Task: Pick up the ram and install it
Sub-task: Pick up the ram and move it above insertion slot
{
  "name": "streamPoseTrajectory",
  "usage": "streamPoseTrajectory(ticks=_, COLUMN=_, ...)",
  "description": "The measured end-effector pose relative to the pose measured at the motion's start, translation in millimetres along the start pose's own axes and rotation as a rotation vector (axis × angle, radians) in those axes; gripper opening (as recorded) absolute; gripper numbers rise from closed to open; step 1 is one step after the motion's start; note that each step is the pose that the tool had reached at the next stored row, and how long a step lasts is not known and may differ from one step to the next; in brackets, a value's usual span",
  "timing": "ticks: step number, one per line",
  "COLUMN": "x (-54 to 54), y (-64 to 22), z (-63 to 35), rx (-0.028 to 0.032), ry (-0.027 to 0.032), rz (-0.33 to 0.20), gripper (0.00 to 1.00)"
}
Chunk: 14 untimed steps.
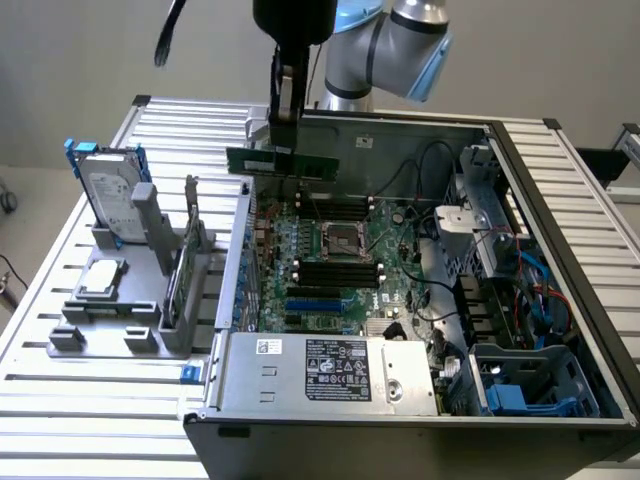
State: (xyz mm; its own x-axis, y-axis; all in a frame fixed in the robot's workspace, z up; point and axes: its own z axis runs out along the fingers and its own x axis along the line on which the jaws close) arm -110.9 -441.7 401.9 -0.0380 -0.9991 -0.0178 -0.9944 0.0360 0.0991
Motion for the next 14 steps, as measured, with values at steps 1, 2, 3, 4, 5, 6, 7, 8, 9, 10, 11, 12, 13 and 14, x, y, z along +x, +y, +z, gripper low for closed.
streamPoseTrajectory(ticks=1, x=-2.9, y=-3.1, z=1.3, rx=0.0, ry=0.0, rz=0.0, gripper=0.14)
streamPoseTrajectory(ticks=2, x=-5.6, y=-6.6, z=2.6, rx=0.0, ry=0.0, rz=0.0, gripper=0.14)
streamPoseTrajectory(ticks=3, x=-8.0, y=-10.3, z=4.0, rx=0.0, ry=0.0, rz=0.0, gripper=0.14)
streamPoseTrajectory(ticks=4, x=-10.1, y=-14.6, z=5.5, rx=0.0, ry=-0.0001, rz=0.0, gripper=0.14)
streamPoseTrajectory(ticks=5, x=-12.1, y=-18.9, z=6.9, rx=0.0, ry=-0.0001, rz=0.0, gripper=0.14)
streamPoseTrajectory(ticks=6, x=-14.2, y=-23.9, z=8.4, rx=0.0001, ry=-0.0001, rz=0.0, gripper=0.14)
streamPoseTrajectory(ticks=7, x=-16.1, y=-28.4, z=9.8, rx=0.0001, ry=-0.0001, rz=0.0, gripper=0.14)
streamPoseTrajectory(ticks=8, x=-18.1, y=-33.0, z=11.1, rx=0.0, ry=0.0, rz=0.0, gripper=0.14)
streamPoseTrajectory(ticks=9, x=-20.0, y=-37.4, z=12.6, rx=0.0, ry=-0.0001, rz=0.0, gripper=0.14)
streamPoseTrajectory(ticks=10, x=-21.9, y=-41.6, z=14.0, rx=0.0, ry=0.0, rz=0.0, gripper=0.14)
streamPoseTrajectory(ticks=11, x=-23.9, y=-45.6, z=15.5, rx=0.0, ry=0.0, rz=0.0, gripper=0.14)
streamPoseTrajectory(ticks=12, x=-25.9, y=-49.3, z=16.9, rx=0.0, ry=0.0, rz=0.0, gripper=0.14)
streamPoseTrajectory(ticks=13, x=-27.8, y=-53.0, z=18.4, rx=0.0, ry=-0.0001, rz=0.0, gripper=0.14)
streamPoseTrajectory(ticks=14, x=-29.6, y=-56.5, z=19.9, rx=0.0, ry=-0.0001, rz=0.0, gripper=0.14)
